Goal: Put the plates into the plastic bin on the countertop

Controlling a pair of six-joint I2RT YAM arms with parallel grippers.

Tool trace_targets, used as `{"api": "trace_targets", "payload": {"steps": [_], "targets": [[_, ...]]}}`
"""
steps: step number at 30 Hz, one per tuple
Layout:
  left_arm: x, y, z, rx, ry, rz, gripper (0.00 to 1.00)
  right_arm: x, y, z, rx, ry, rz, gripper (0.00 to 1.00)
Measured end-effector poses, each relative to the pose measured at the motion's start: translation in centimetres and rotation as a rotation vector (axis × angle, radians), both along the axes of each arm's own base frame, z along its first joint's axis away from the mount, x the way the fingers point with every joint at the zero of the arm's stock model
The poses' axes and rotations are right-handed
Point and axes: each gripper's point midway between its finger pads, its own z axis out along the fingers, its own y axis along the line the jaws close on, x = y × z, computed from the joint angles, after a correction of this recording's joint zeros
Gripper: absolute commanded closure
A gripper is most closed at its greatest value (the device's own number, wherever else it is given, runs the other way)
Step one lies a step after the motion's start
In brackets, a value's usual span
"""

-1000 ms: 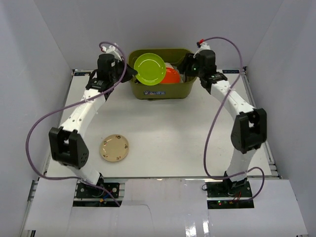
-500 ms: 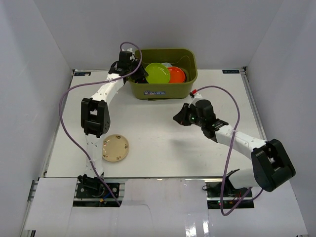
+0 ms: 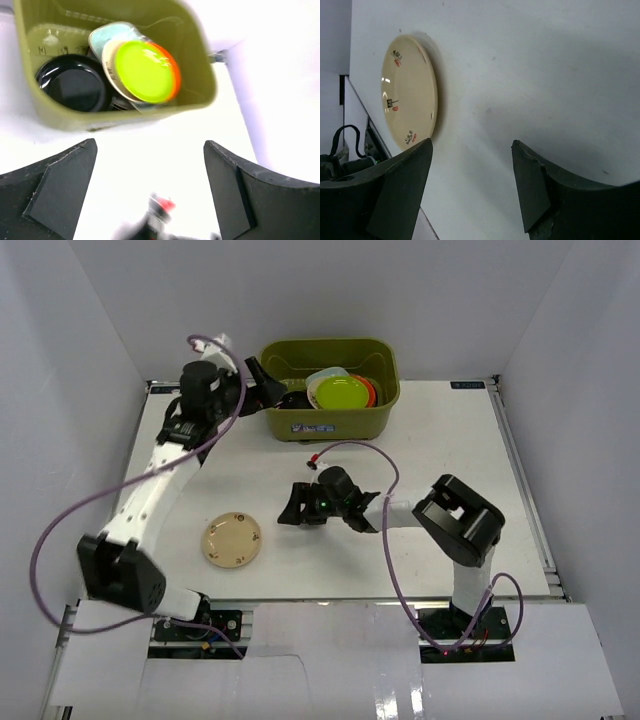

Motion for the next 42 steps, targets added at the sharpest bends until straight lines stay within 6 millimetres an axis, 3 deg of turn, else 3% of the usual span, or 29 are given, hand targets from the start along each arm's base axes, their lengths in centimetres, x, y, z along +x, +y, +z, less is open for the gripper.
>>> {"api": "trace_targets", "payload": {"steps": [4,6,9,11,14,18,20,22,24,27,30,33,35,37,40,42], "targets": [[-8.5,2.5,5.1,-0.045,-0.194,-0.002,0.02,-1.8,4.1,-1.1,0.043,0.063,0.067,0.35],[-11.6,3.3,5.3,-0.037,-0.252,-0.01,0.02,-2.7,5.9,-1.2,0.064,0.082,0.097,0.45],[-14.9,4.7,2.1,0.016,-0.245,0.002,0.02,-3.7,7.8,-1.7,0.082,0.114,0.127,0.59],[-16.3,5.6,-0.1,0.06,-0.218,0.022,0.02,-4.4,8.6,-2.2,0.085,0.142,0.138,0.67],[-17.7,6.8,-2.3,0.116,-0.192,0.055,0.02,-4.5,9.4,-2.6,0.091,0.163,0.146,0.92],[-18.1,7.6,-2.0,0.15,-0.22,0.098,0.02,-3.8,9.0,-2.6,0.087,0.181,0.121,0.92],[-18.0,7.8,-1.8,0.165,-0.233,0.117,0.02,-3.1,7.8,-2.0,0.082,0.172,0.101,0.92],[-18.1,7.7,-1.6,0.183,-0.249,0.118,0.02,-1.3,5.7,-0.3,0.079,0.14,0.061,0.92],[-18.1,7.6,-1.2,0.19,-0.272,0.116,0.02,1.6,3.4,3.1,0.104,0.079,0.007,0.92],[-18.4,7.5,-0.2,0.18,-0.323,0.112,0.02,7.6,-0.4,10.7,0.189,-0.078,-0.098,0.92],[-18.5,7.7,-0.5,0.181,-0.343,0.116,0.02,13.3,-4.6,18.1,0.263,-0.252,-0.213,0.92],[-18.2,7.5,-1.6,0.192,-0.327,0.111,0.02,18.9,-8.2,22.9,0.274,-0.372,-0.317,0.92],[-18.0,7.4,-2.4,0.203,-0.31,0.106,0.02,22.7,-9.7,24.5,0.256,-0.427,-0.376,0.92],[-17.7,7.2,-3.0,0.211,-0.295,0.102,0.02,26.8,-11.0,24.8,0.21,-0.458,-0.429,0.92],[-17.6,7.2,-3.6,0.218,-0.282,0.099,0.02,31.7,-12.0,22.6,0.121,-0.45,-0.475,0.92],[-17.5,7.2,-3.6,0.22,-0.284,0.099,0.02,33.8,-12.4,19.7,0.055,-0.42,-0.496,0.92]]}}
